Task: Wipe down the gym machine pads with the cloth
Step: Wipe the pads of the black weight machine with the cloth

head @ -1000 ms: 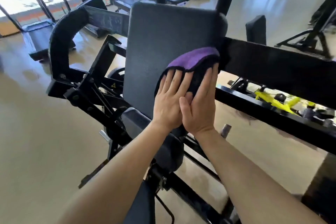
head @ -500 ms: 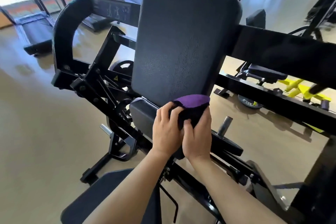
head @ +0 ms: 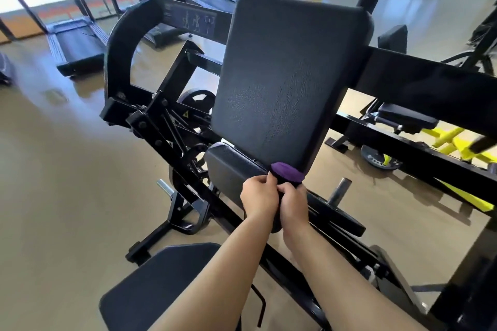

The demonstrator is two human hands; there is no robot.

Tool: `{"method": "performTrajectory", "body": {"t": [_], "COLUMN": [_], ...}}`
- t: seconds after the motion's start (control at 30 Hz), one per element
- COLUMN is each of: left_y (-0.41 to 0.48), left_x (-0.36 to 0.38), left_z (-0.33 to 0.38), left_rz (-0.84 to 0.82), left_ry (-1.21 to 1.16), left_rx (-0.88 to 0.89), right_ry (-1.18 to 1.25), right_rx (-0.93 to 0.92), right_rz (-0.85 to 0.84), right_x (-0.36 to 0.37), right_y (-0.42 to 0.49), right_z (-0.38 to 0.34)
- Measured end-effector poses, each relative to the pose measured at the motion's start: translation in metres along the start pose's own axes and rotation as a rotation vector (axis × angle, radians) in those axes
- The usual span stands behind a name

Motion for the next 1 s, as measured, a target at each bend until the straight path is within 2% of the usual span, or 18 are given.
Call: {"method": "performTrajectory", "body": {"t": [0.03, 0.1, 0.17, 0.2, 0.27, 0.33, 0.43, 0.53, 0.67, 0.73, 0.8, 0.87, 1.0], "left_y": [-0.001, -0.014, -0.034, -0.038, -0.037, -0.028, -0.013, 0.011, 0.031, 0.022, 0.007, 0.006, 0.027], "left_x": [0.003, 0.025, 0.054, 0.064, 0.07, 0.065, 0.049, 0.026, 0.021, 0.046, 0.074, 0.088, 0.065], "left_z": [-0.002, -0.007, -0.004, -0.003, -0.004, -0.006, -0.012, -0.008, -0.007, -0.011, -0.009, -0.007, -0.001], "left_rz": [-0.01, -0.084, -0.181, -0.192, -0.119, -0.01, 0.12, 0.252, 0.42, 0.337, 0.152, 0.018, 0.126], "left_ry": [-0.081, -0.394, -0.698, -0.793, -0.926, -0.987, -0.9, -0.864, -1.033, -1.081, -1.125, -1.244, -1.402], "left_rx": [-0.047, -0.224, -0.41, -0.47, -0.529, -0.548, -0.54, -0.471, -0.384, -0.448, -0.555, -0.576, -0.582], "right_ry": [0.015, 0.017, 0.008, 0.01, 0.008, -0.027, -0.076, -0.138, -0.11, -0.07, -0.03, -0.03, -0.016], "right_rx": [0.014, -0.017, -0.083, -0.098, -0.113, -0.122, -0.177, -0.097, 0.012, 0.001, -0.004, 0.006, 0.024], "right_rz": [-0.007, 0.041, 0.192, 0.252, 0.251, 0.22, 0.256, 0.238, 0.163, 0.18, 0.231, 0.273, 0.293], "right_x": [-0.002, -0.015, -0.04, -0.05, -0.056, -0.05, -0.044, -0.045, -0.047, -0.044, -0.047, -0.055, -0.064], "right_y": [-0.003, -0.008, -0.01, -0.011, -0.014, -0.014, -0.013, -0.01, 0.004, 0.009, 0.012, 0.013, 0.018], "right_z": [-0.003, -0.011, -0.019, -0.023, -0.033, -0.039, -0.04, -0.034, -0.022, -0.022, -0.026, -0.031, -0.033]}}
Point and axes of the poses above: each hand's wrist, its own y-axis towards the middle knuckle, its own x-axis out of the palm, z = x × y, the point moved 9 cm from there along y, towards the middle knuckle, and after that the axes turned 14 degrees about x, right-handed, at the moved point
